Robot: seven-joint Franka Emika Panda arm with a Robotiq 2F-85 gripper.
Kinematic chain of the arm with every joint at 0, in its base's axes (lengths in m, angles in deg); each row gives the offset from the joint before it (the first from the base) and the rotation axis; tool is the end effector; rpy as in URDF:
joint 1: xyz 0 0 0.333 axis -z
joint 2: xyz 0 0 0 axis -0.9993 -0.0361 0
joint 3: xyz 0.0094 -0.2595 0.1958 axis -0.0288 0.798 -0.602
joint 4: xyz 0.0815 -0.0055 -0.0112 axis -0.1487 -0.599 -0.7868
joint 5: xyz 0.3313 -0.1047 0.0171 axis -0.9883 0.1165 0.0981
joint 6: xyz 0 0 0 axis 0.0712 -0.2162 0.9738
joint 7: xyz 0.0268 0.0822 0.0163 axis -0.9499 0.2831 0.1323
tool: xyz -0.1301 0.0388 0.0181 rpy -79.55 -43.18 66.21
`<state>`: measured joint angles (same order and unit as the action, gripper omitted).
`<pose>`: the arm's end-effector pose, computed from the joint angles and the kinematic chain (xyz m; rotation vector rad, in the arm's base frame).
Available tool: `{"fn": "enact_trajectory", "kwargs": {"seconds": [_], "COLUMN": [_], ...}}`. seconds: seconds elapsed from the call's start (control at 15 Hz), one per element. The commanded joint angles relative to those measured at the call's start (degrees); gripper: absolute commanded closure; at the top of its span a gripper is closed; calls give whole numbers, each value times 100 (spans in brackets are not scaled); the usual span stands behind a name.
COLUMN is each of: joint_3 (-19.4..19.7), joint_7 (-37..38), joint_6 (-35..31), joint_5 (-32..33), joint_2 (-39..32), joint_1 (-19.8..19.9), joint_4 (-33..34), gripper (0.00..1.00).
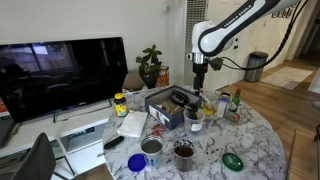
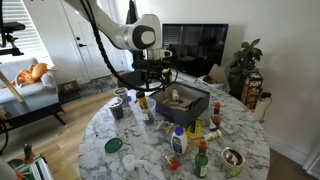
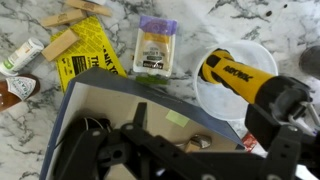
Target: Put the torch in the clear cup, then put the cup in the box
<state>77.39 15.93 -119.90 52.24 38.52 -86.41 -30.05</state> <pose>0.5558 0.0095 0.3298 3.0753 0.5376 -0.0320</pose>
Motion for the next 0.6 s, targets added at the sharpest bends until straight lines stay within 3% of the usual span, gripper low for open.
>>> {"fn": "enact_trajectory", "kwargs": {"seconds": [0.0, 0.53], "joint_3": [7, -149], "joint_7": [-543, -919], "joint_6": [-470, -1682], "joint_5": [-392, -843], "joint_2": [-73, -820], "joint_1": [227, 411], "joint_4": [-442, -560], "gripper": [0, 0]}}
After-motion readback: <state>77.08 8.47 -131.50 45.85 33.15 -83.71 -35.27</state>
